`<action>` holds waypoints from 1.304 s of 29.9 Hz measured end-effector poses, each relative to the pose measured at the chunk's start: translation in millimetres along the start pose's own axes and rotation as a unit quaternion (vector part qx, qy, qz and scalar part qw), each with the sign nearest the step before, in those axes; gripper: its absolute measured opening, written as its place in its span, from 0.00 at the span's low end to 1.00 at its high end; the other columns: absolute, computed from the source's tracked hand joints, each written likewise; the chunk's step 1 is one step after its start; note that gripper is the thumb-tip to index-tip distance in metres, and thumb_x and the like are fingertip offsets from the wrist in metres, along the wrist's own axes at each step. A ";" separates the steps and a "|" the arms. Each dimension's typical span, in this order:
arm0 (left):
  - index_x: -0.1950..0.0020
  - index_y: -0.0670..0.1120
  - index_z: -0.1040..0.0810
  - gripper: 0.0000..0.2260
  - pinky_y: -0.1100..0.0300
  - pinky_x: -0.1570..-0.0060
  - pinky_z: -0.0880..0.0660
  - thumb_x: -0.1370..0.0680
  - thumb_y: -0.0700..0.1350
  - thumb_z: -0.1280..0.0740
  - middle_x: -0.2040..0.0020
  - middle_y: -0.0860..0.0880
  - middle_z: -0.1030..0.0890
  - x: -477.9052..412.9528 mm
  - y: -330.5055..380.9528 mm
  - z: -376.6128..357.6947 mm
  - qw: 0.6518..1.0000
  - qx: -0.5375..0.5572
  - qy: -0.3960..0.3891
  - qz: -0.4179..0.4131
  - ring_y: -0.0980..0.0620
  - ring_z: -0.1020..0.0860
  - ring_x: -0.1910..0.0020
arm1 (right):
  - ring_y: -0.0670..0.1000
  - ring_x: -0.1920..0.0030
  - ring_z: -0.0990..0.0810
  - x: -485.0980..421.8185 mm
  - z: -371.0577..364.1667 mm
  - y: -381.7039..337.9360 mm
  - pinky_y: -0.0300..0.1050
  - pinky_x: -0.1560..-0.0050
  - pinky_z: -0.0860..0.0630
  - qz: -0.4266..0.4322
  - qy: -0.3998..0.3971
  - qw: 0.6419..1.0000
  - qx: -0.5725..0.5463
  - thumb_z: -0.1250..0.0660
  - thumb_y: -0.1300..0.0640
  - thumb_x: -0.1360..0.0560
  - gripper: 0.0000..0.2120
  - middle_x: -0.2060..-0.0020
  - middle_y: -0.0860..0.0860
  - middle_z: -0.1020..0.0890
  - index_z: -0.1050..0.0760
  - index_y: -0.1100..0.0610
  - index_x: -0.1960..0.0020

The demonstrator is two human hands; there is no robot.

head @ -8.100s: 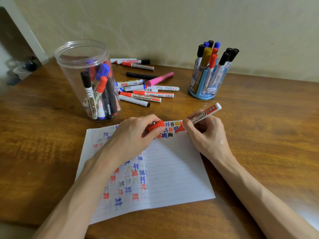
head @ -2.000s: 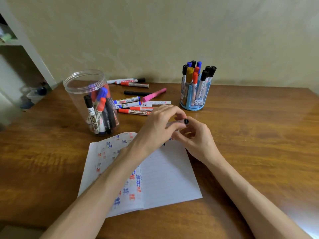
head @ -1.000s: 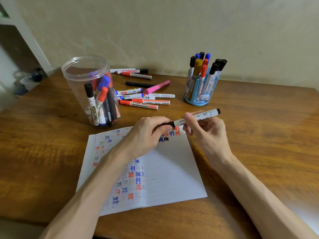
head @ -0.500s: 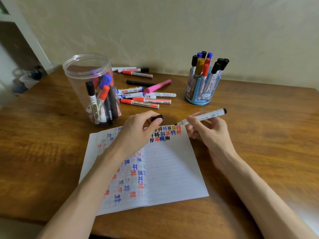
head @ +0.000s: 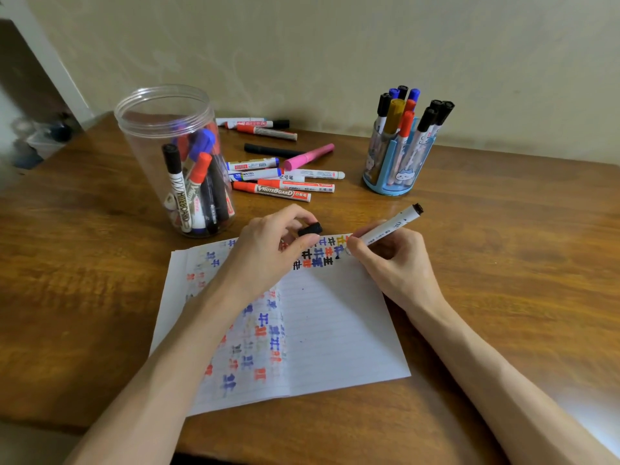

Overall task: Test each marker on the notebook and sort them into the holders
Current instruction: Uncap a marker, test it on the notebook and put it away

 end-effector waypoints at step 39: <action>0.38 0.55 0.22 0.10 0.61 0.52 0.17 0.19 0.52 0.31 0.43 0.54 0.16 -0.1 -4.3 -3.6 1.000 -0.021 -0.001 -0.005 0.60 0.18 0.48 | 0.50 0.54 0.14 -1.3 0.3 2.6 0.46 0.58 0.16 0.057 0.005 0.998 0.016 0.27 0.56 0.23 0.04 0.56 0.47 0.15 0.19 0.56 0.53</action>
Point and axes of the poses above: each hand's wrist, its own x-axis away from the middle knuckle, its own z-axis out of the back of the hand, y = z × x, the point moved 4 cm from there along -x, towards the middle knuckle
